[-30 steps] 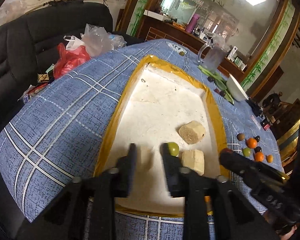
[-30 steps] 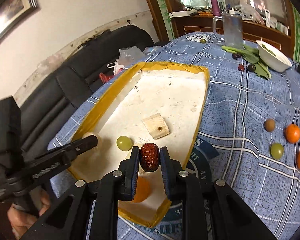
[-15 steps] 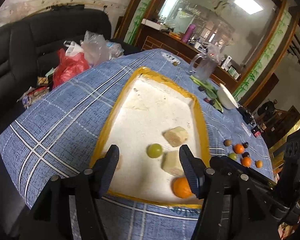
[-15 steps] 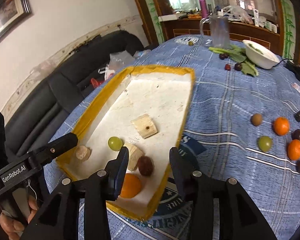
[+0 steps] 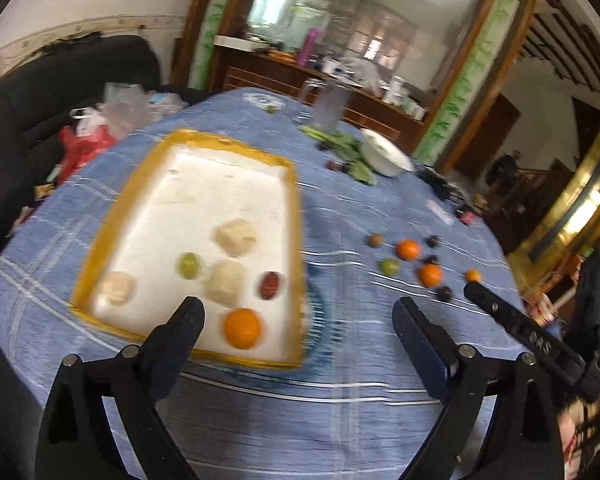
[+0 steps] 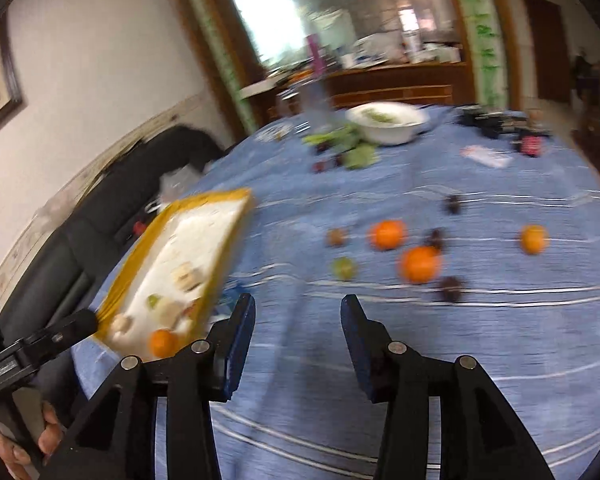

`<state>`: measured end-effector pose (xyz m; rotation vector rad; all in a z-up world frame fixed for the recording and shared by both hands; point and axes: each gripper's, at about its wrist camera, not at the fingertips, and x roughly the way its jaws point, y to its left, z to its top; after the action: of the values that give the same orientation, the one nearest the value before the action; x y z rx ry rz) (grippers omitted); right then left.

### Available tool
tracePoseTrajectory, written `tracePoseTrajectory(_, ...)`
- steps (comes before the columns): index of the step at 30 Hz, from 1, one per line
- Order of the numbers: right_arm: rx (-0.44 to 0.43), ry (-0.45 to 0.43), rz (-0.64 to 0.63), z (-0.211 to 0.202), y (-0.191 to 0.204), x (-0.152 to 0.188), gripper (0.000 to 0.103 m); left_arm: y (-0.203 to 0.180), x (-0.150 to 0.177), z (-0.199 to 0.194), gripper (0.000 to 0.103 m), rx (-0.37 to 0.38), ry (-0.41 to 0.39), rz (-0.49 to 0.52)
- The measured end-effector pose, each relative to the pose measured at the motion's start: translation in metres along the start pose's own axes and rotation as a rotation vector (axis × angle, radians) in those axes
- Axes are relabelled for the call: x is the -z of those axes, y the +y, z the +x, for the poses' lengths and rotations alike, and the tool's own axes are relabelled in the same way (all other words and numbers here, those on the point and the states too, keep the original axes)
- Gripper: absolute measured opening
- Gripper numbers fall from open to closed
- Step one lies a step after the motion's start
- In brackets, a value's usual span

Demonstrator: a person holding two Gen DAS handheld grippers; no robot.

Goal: Organize fruits
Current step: 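Move both open tools back from the tray toward the remaining fruits, then grasp a green grape with the left tool while the right tool grasps a dark plum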

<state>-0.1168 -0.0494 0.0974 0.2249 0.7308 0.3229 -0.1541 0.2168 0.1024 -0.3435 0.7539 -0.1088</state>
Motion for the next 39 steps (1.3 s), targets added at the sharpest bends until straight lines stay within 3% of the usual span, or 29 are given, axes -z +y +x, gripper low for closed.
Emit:
tracePoseTrajectory(3,0.067,-0.042,0.052,-0.021,-0.038,-0.009,0.048,-0.021,-0.001,0.000,0.095,0.055,-0.006,0.027)
tracePoseTrajectory(9,0.129,-0.069,0.107,-0.035,-0.089,-0.019,0.048,-0.057,-0.003,0.004,0.095,0.005,-0.050,0.126)
tracePoseTrajectory(14,0.115,0.013,0.116,-0.011,-0.103,-0.016,0.048,-0.063,-0.006,0.027,0.095,-0.025,0.009,0.136)
tracePoseTrajectory(17,0.091,0.082,0.086,0.018,-0.098,-0.011,0.048,-0.062,-0.011,0.042,0.094,-0.003,0.035,0.105)
tracePoseTrajectory(19,0.082,0.119,0.045,0.039,-0.089,-0.011,0.048,-0.063,-0.017,0.051,0.082,0.004,0.046,0.102)
tracePoseTrajectory(21,0.081,0.138,0.024,0.053,-0.085,-0.012,0.048,-0.066,-0.024,0.064,0.042,-0.003,0.074,0.120)
tracePoseTrajectory(23,0.079,0.155,0.010,0.066,-0.084,-0.012,0.048,-0.069,-0.028,0.078,0.033,-0.005,0.103,0.124)
tracePoseTrajectory(39,0.053,0.170,-0.047,0.087,-0.086,-0.005,0.044,-0.108,-0.027,0.207,0.033,0.061,0.259,0.218)
